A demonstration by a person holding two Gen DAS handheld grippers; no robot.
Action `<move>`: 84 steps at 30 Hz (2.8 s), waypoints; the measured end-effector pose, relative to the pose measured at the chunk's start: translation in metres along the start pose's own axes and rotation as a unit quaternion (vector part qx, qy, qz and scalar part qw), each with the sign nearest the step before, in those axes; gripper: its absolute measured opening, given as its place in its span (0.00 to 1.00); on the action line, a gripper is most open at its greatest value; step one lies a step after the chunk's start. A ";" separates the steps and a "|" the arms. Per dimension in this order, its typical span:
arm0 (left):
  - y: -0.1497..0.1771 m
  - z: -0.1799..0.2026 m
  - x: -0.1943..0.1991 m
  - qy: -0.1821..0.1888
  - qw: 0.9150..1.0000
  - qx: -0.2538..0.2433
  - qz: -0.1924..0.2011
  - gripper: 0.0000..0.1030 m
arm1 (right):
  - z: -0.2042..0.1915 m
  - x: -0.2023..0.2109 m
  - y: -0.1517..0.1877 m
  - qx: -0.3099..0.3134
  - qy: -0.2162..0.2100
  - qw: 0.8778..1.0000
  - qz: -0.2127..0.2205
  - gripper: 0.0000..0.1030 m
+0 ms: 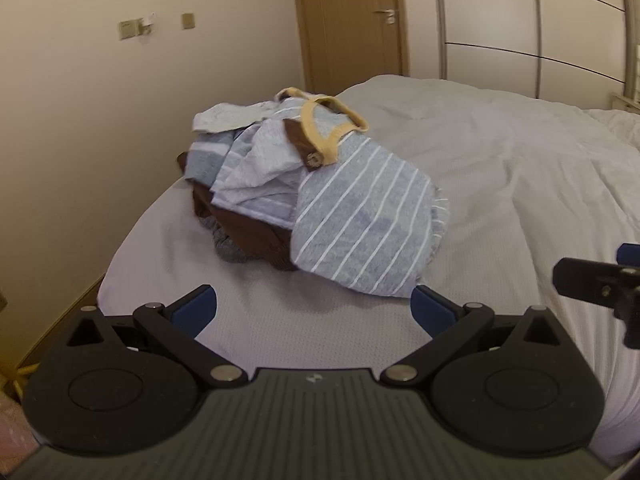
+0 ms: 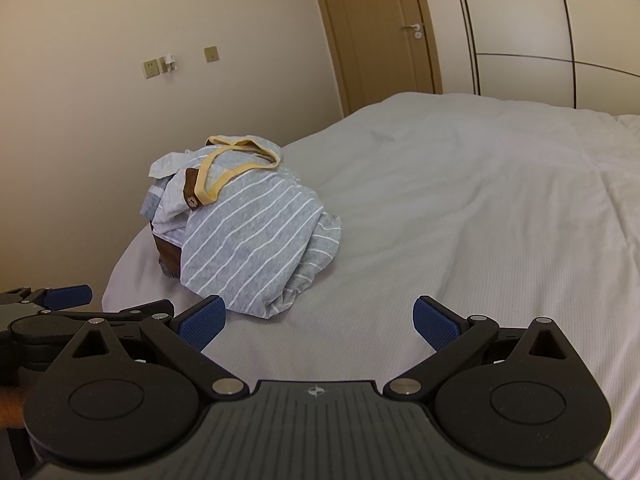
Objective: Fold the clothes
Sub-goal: 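Move both grippers toward the pile of striped clothes on the bed, then grasp the yellow-trimmed collar of the striped shirt with the left gripper, then grasp the collar's brown tab with the right gripper while the left gripper holds the collar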
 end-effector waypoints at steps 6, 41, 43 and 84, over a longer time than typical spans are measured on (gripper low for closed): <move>-0.013 -0.008 -0.011 -0.017 0.996 -0.069 0.047 0.99 | -0.005 -0.010 0.002 0.035 -0.019 0.999 0.001 0.99; -0.129 -0.030 -0.075 0.076 0.962 -0.198 0.172 0.01 | -0.074 -0.178 -0.021 0.246 -0.116 0.962 -0.001 0.00; -0.137 -0.029 -0.066 0.076 0.961 -0.185 0.188 0.01 | -0.062 -0.167 -0.030 0.232 -0.107 0.967 0.017 0.00; 0.048 0.121 -0.065 0.125 0.852 -0.457 0.224 0.56 | 0.059 -0.016 0.095 -0.008 -0.054 0.998 -0.037 0.84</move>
Point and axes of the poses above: each gripper's, at about its wrist camera, not at the fingertips, and x roughly against the way its jaws point, z to its right, y to its underside, the point moved 5 cm from there along -x, roughly the way its jaws point, and after that the axes turned 7 degrees about -y, right-handed, at the moved point
